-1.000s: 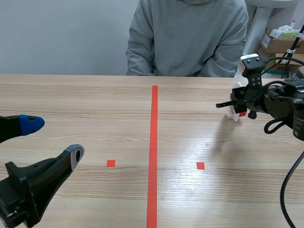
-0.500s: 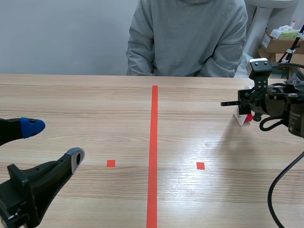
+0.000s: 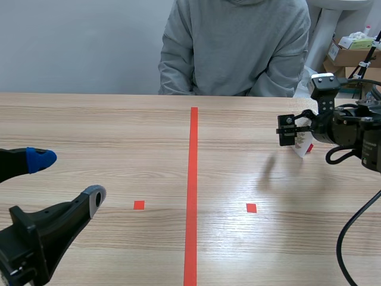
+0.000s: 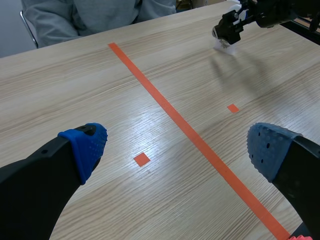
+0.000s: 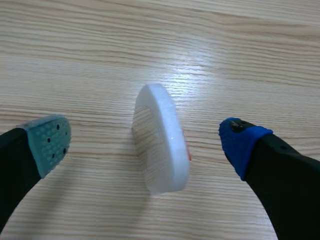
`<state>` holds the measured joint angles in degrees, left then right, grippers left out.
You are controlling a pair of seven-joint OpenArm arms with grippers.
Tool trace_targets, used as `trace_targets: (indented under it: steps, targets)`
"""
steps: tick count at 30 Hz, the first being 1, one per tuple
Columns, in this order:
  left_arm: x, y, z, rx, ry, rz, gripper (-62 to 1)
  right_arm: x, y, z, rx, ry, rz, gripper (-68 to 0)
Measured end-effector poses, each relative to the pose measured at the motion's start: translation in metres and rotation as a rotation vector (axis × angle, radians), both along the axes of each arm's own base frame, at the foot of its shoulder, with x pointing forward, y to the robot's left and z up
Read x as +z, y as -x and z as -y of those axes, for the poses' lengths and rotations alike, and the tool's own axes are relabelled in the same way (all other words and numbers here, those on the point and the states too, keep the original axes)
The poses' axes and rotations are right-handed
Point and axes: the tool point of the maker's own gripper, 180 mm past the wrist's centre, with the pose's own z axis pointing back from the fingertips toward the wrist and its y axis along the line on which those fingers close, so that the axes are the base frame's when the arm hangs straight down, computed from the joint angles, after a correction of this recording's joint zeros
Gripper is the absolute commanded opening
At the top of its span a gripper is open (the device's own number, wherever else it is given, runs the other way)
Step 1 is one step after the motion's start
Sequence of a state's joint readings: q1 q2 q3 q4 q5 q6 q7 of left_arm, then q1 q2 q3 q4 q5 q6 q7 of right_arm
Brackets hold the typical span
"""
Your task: Do the leaf sorting experiment
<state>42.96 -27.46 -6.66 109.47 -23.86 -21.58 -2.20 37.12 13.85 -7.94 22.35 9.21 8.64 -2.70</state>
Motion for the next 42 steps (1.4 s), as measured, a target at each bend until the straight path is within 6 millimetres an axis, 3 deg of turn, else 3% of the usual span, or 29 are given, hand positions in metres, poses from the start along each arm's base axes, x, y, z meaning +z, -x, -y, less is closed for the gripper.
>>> trace_targets:
  steps: [8, 14, 19, 27, 36, 42]
  targets:
    - [0.0, 0.0, 0.0, 0.0, 0.0, -0.001, -0.7, -0.011, 0.013, -0.02, 0.12, -0.034, -0.117, -6.5]
    - [0.0, 0.0, 0.0, 0.0, 0.0, -0.001, -0.7, 0.008, 0.037, -0.036, 0.264, 0.015, -0.072, -6.5]
    - [0.0, 0.0, 0.0, 0.0, 0.0, 0.001, -0.7, 0.041, 0.079, -0.049, 0.363, 0.028, 0.022, -6.5]
    - [0.0, 0.0, 0.0, 0.0, 0.0, 0.002, -0.7, 0.082, 0.17, -0.084, 0.551, 0.054, 0.106, -6.5]
    - [0.001, -0.001, -0.001, 0.003, -0.004, 0.004, -0.7, 0.095, 0.236, -0.064, 0.563, -0.032, 0.05, -6.5]
    - [0.002, -0.003, -0.005, 0.01, -0.011, 0.01, -0.7, 0.111, 0.257, -0.066, 0.618, -0.108, 0.063, -6.7]
